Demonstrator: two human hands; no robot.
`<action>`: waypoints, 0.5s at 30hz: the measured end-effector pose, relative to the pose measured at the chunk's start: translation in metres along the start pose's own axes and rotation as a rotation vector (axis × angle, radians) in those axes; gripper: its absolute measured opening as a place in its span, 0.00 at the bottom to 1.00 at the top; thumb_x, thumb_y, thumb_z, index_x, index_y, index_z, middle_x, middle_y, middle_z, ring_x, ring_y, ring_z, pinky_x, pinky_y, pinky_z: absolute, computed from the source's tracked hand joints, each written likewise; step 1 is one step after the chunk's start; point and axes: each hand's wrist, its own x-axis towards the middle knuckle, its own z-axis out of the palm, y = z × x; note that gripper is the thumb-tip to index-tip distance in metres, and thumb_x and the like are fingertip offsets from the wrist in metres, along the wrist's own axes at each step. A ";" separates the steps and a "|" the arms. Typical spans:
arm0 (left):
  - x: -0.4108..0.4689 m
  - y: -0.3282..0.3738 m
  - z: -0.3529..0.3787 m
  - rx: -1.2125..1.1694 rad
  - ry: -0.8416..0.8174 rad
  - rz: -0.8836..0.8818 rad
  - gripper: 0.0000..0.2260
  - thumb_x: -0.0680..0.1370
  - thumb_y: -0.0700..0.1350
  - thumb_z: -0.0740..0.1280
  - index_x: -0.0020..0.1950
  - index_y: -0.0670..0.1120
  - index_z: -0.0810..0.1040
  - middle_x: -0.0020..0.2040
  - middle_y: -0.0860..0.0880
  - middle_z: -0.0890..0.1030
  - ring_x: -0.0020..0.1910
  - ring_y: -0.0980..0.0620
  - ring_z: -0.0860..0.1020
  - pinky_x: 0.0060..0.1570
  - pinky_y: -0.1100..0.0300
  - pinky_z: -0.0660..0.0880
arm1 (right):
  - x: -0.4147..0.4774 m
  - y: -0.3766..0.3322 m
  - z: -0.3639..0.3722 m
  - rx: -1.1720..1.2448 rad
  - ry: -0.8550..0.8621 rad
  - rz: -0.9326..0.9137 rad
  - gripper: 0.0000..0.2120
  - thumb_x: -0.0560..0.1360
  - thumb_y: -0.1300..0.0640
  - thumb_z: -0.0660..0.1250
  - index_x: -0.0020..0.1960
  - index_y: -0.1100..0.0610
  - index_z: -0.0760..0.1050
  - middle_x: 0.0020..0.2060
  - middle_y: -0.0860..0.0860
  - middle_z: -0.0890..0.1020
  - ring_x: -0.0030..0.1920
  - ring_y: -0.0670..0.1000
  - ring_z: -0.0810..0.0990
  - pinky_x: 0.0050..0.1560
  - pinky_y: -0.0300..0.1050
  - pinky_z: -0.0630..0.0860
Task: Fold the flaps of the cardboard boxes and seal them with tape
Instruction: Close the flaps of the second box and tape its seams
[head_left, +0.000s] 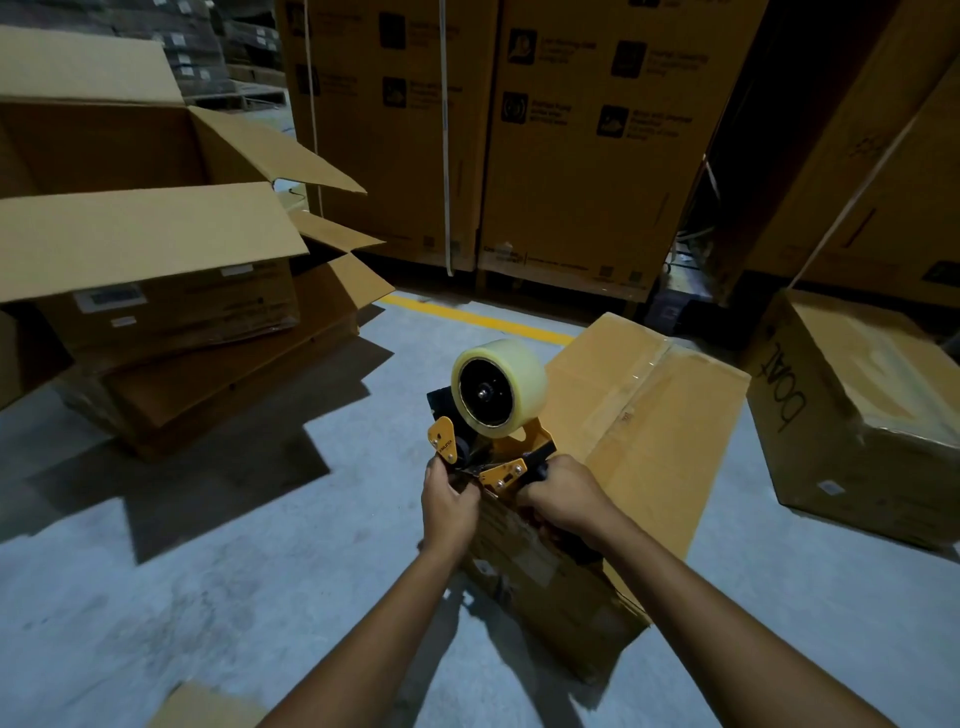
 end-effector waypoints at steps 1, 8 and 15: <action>0.000 -0.001 0.000 -0.012 -0.008 0.009 0.24 0.79 0.34 0.65 0.74 0.46 0.67 0.70 0.47 0.74 0.68 0.48 0.73 0.68 0.49 0.70 | -0.002 0.001 -0.002 0.007 -0.006 0.006 0.04 0.73 0.61 0.70 0.46 0.63 0.79 0.30 0.55 0.80 0.24 0.51 0.76 0.28 0.43 0.74; 0.011 0.003 -0.044 0.095 -0.389 0.101 0.24 0.78 0.36 0.69 0.72 0.50 0.70 0.68 0.54 0.75 0.68 0.55 0.72 0.69 0.54 0.68 | -0.017 0.011 -0.009 0.046 -0.026 0.003 0.04 0.75 0.64 0.69 0.49 0.63 0.78 0.31 0.56 0.81 0.28 0.52 0.79 0.31 0.46 0.77; 0.036 0.019 -0.078 0.683 -0.456 0.326 0.27 0.76 0.36 0.72 0.73 0.49 0.72 0.73 0.50 0.72 0.73 0.49 0.69 0.66 0.63 0.62 | -0.028 0.005 -0.011 -0.120 0.006 -0.066 0.03 0.75 0.59 0.68 0.46 0.52 0.75 0.36 0.52 0.79 0.32 0.52 0.77 0.32 0.46 0.71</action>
